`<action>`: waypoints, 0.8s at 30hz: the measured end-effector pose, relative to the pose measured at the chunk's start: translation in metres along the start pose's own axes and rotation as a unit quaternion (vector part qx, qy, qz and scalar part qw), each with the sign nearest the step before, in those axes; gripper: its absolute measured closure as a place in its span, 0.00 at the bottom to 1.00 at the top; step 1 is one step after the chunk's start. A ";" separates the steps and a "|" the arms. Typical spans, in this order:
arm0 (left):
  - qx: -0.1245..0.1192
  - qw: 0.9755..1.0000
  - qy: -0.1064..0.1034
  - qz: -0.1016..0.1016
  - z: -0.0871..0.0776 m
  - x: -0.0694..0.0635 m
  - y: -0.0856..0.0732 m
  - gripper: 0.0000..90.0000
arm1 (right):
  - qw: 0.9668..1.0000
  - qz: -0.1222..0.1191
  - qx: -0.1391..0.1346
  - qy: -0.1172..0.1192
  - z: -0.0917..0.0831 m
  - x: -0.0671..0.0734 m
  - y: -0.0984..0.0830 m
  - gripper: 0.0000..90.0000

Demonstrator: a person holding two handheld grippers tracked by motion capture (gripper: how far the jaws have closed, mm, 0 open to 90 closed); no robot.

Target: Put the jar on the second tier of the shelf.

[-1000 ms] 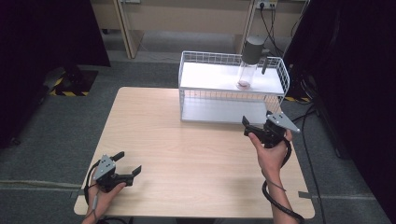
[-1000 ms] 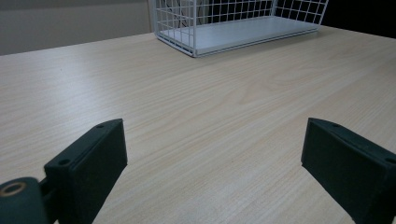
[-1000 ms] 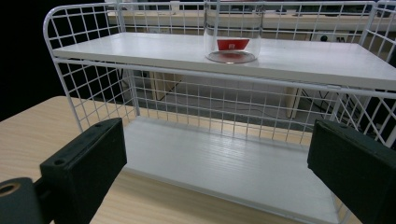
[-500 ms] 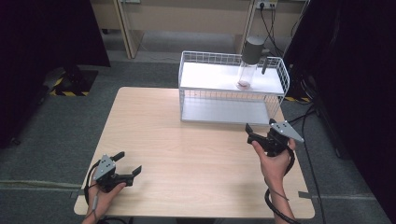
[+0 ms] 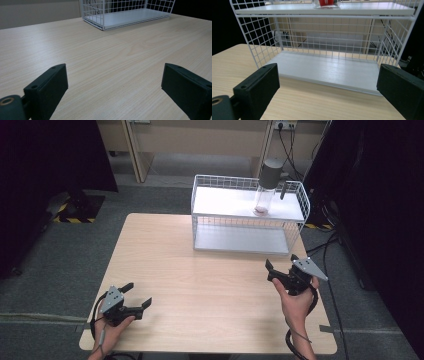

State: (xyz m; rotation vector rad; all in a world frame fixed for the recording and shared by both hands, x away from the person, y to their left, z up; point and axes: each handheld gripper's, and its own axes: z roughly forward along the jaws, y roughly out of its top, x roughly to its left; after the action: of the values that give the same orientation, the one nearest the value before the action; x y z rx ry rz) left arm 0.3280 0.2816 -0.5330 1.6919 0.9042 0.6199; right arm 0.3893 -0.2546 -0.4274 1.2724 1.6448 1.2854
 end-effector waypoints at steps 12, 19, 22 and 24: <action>0.000 1.000 0.000 0.000 0.000 0.000 0.000 0.07 | 1.000 0.008 0.011 -0.011 -0.010 -0.008 -0.020 0.05; 0.000 1.000 0.000 0.000 0.000 0.000 0.000 0.07 | 1.000 0.010 0.020 -0.019 -0.015 -0.012 -0.032 0.05; 0.000 1.000 0.000 -0.001 0.000 0.000 0.000 0.07 | 0.999 0.013 0.022 -0.022 -0.017 -0.015 -0.036 0.05; 0.000 1.000 0.000 -0.001 0.000 0.000 0.000 0.07 | 0.999 0.015 0.023 -0.024 -0.018 -0.016 -0.039 0.05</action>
State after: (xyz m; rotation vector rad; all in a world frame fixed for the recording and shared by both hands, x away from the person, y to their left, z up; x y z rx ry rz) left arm 0.3278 0.2814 -0.5330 1.6912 0.9054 0.6186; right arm 0.3661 -0.2765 -0.4604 1.3494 1.6369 1.2310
